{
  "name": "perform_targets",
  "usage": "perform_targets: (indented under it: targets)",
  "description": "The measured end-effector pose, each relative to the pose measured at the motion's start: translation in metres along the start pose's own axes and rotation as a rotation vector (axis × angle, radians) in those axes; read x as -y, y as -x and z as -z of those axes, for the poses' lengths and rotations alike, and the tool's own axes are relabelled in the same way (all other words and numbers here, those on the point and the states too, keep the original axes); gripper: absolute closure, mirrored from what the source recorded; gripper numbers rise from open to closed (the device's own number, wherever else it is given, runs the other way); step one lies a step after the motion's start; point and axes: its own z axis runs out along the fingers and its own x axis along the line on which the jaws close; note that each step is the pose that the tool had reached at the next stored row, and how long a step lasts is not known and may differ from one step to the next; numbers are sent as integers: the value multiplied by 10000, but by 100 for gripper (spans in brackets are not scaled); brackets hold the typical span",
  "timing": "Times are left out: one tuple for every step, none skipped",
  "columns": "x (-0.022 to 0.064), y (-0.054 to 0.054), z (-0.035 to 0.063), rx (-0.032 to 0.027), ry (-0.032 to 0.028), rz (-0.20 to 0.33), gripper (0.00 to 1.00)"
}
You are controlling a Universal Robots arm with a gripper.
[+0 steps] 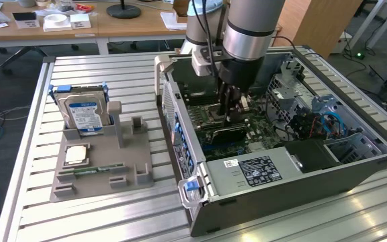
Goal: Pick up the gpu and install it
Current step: 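Insert the gpu into the slot, then press down on the gpu until it lock into place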
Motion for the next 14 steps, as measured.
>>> perform_targets:
  targets:
    - [0, 1, 22, -1, -1, 0, 61]
    - [1, 1, 41, -1, -1, 0, 61]
    - [1, 2, 45, 0, -2, 0, 61]
    - [1, 2, 45, 1, -3, 0, 61]
    - [1, 2, 45, 2, -3, -1, 61]
    - [1, 2, 45, 1, -3, 0, 61]
    - [1, 2, 45, 1, -3, 0, 61]
    - [1, 2, 46, -1, -2, 0, 61]
    - [1, 2, 46, -1, -2, 0, 61]
    - [1, 2, 46, -1, -2, 0, 61]
    - [1, 2, 46, 0, -2, 0, 61]
    - [1, 2, 46, 0, -2, 0, 61]
    - [1, 2, 46, 0, -2, 0, 61]
    - [1, 2, 46, 0, -2, 0, 61]
